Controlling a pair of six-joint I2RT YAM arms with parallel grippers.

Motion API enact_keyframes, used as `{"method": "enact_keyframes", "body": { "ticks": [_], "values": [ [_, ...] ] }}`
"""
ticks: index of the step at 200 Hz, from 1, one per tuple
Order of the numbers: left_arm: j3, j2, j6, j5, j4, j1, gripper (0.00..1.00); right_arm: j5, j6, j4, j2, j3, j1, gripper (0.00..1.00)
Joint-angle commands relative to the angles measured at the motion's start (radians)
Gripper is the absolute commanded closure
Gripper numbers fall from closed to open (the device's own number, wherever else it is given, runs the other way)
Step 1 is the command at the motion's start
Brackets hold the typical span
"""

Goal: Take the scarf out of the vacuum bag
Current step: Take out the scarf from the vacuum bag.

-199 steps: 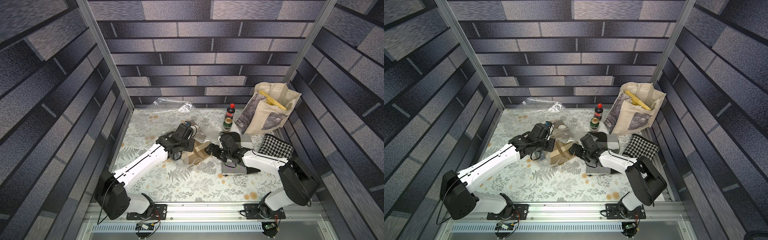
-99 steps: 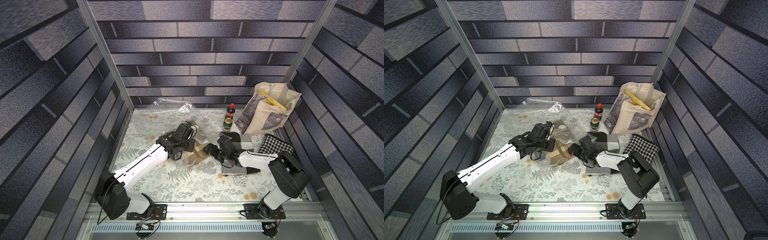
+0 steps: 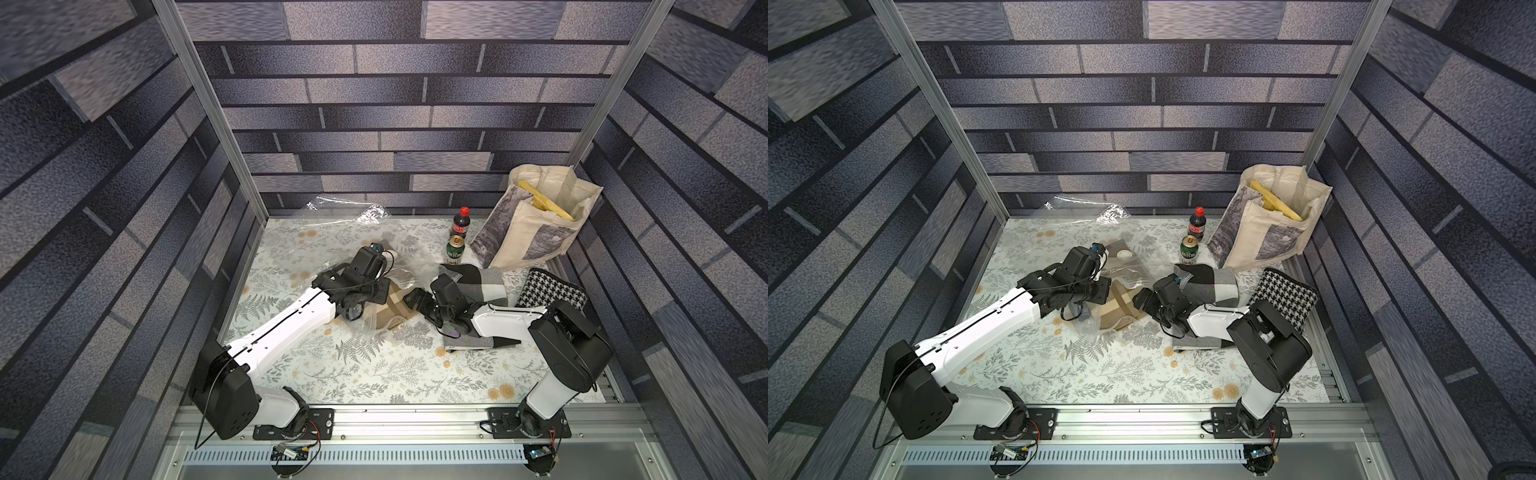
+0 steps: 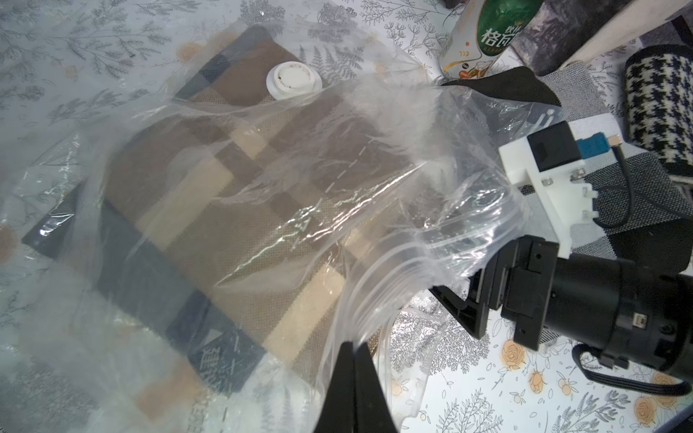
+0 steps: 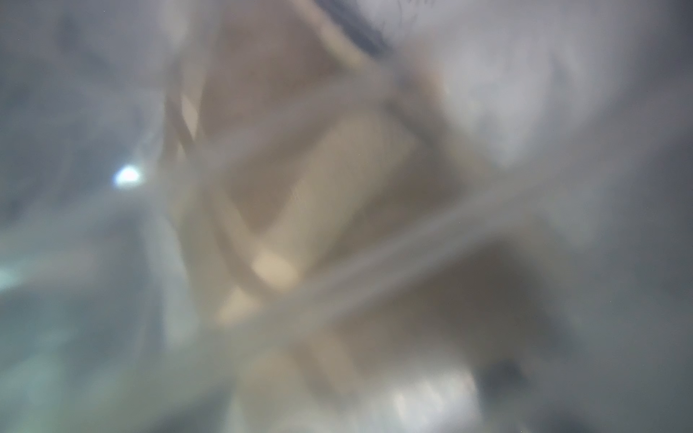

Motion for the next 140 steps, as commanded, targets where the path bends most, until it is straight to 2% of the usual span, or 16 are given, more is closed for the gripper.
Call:
{"method": "enact_keyframes", "body": {
  "ticks": [1,60,98,119,140],
  "values": [
    [0.005,0.003,-0.005,0.007,0.012,-0.003,1.0,0.036,0.07,-0.009,0.055,-0.014,0.015,0.0],
    [0.006,0.003,-0.001,0.006,0.014,-0.002,1.0,0.029,0.261,0.252,0.13,-0.107,0.03,0.0],
    [0.007,0.005,0.0,0.007,0.014,-0.002,1.0,-0.015,0.337,0.491,0.221,-0.121,0.037,0.07],
    [0.006,0.005,0.002,0.006,0.01,-0.001,1.0,-0.012,0.335,0.516,0.19,-0.124,0.045,0.13],
    [0.003,0.003,0.003,0.006,0.012,0.002,1.0,-0.004,0.311,0.434,0.108,-0.117,0.055,0.15]
  ]
}}
